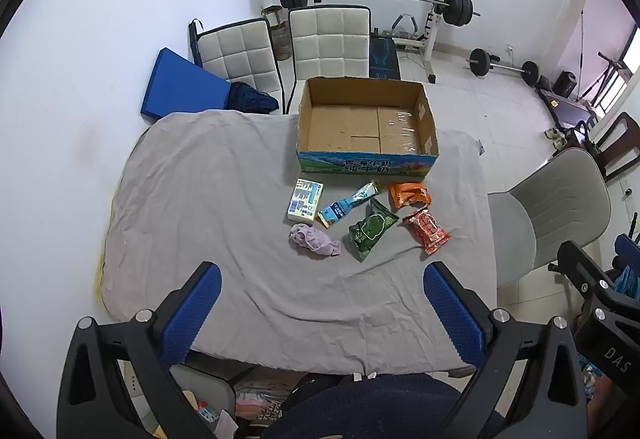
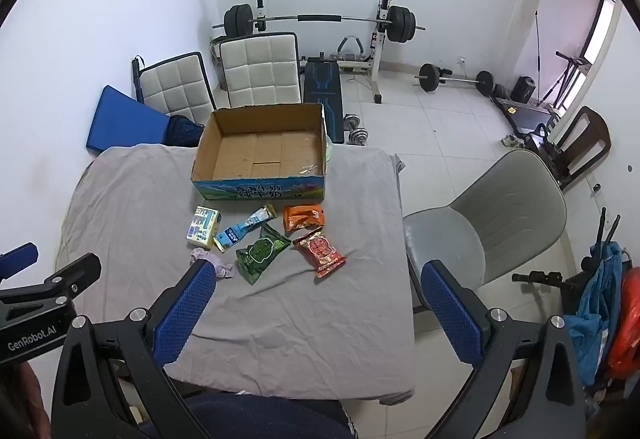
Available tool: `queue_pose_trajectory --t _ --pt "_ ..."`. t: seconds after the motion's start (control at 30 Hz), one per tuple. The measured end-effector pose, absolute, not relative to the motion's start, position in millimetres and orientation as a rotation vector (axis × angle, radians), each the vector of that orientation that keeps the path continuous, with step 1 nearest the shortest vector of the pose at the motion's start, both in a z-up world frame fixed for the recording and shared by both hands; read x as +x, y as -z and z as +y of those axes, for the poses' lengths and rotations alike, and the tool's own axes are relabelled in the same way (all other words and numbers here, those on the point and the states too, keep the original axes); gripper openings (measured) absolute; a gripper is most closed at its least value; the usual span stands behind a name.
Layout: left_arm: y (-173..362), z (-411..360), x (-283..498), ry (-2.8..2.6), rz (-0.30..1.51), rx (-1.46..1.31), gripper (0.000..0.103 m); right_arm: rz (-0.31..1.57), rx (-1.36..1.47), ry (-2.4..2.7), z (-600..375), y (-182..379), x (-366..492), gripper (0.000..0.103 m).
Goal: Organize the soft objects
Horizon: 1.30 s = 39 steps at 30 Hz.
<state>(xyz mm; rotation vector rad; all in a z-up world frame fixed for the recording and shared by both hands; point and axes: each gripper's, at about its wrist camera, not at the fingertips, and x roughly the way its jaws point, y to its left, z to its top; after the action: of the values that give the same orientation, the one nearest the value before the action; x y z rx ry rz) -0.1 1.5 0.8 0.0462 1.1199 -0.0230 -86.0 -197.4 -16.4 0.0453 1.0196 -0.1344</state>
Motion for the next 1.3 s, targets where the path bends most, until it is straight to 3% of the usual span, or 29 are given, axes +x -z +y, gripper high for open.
queue_pose_trajectory --t 1.3 --pt "-10.2 -1.3 -7.1 0.007 1.085 0.047 0.103 0.986 0.056 0.129 -196.0 10.3 -96.5 0.103"
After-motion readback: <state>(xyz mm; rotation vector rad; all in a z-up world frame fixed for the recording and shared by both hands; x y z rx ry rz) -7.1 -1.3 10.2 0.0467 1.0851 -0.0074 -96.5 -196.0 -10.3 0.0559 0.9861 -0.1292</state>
